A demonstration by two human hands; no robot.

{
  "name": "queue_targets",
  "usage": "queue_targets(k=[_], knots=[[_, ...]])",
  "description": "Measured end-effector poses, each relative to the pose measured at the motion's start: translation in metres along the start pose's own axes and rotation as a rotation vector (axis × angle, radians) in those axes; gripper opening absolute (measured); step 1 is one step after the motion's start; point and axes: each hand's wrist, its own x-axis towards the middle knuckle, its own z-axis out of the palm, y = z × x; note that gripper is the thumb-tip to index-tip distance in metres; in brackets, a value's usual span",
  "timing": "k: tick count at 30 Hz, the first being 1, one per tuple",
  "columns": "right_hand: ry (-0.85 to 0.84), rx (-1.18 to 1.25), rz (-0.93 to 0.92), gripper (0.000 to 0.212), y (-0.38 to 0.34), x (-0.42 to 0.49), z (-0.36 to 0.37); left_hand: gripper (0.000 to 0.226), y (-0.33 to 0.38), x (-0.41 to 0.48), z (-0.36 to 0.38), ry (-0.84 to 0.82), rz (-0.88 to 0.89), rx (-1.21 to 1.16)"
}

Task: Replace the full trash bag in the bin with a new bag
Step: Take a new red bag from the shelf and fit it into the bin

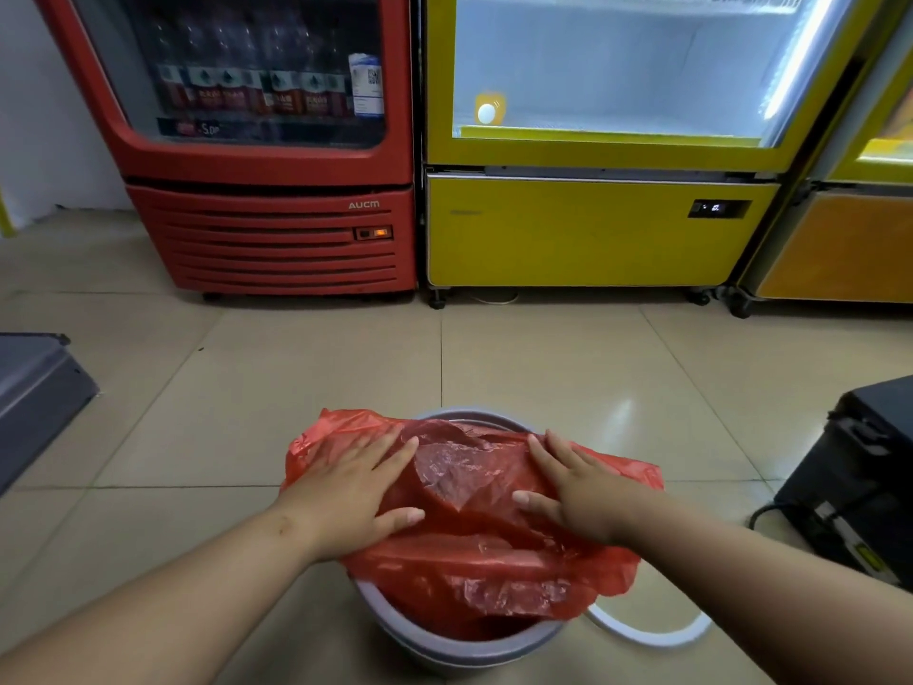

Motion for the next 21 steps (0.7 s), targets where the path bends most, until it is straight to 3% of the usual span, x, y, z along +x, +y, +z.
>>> queue_targets(k=[12, 17, 21], knots=[[-0.017, 0.067, 0.013, 0.079, 0.007, 0.06, -0.027, 0.08, -0.019, 0.049, 0.006, 0.022, -0.111, -0.146], [-0.078, 0.529, 0.085, 0.066, 0.017, 0.073, -0.026, 0.07, -0.028, 0.059, 0.014, 0.009, -0.199, -0.558], [-0.14, 0.906, 0.233, 0.076, 0.035, 0.063, -0.015, 0.061, -0.029, 0.047, 0.022, 0.045, -0.234, -1.008]])
